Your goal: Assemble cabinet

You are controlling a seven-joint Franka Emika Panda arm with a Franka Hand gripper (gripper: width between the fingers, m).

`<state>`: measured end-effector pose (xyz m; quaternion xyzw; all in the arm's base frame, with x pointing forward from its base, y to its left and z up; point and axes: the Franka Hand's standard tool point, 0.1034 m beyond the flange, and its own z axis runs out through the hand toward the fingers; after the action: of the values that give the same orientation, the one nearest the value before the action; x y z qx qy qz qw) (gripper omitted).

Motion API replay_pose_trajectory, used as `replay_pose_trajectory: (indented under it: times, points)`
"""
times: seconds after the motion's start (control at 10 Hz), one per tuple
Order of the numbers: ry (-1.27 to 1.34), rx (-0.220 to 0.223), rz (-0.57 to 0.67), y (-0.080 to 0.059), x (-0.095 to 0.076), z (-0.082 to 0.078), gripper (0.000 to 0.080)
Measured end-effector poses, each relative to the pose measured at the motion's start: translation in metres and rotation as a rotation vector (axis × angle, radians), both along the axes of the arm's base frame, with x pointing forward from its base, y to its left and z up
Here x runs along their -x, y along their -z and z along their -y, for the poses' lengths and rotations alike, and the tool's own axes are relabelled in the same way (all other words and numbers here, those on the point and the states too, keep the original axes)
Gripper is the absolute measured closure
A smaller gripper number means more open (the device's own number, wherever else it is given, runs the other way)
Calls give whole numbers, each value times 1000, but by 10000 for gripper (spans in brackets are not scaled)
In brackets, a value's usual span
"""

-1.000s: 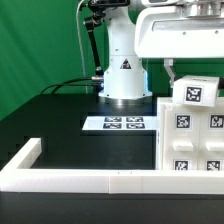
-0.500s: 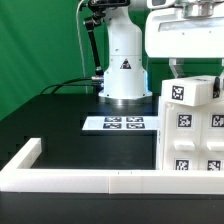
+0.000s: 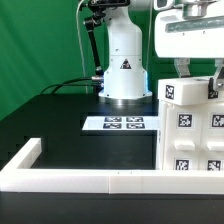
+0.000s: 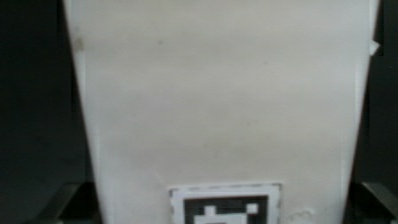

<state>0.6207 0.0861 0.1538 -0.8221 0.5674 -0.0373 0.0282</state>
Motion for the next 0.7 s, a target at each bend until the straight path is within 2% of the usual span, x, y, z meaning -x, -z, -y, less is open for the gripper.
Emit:
replay_pose_trajectory:
  times: [0.2, 0.7]
  points:
    - [92, -9, -1, 0, 0, 1, 239]
    - [643, -105, -1, 2, 1, 3, 239]
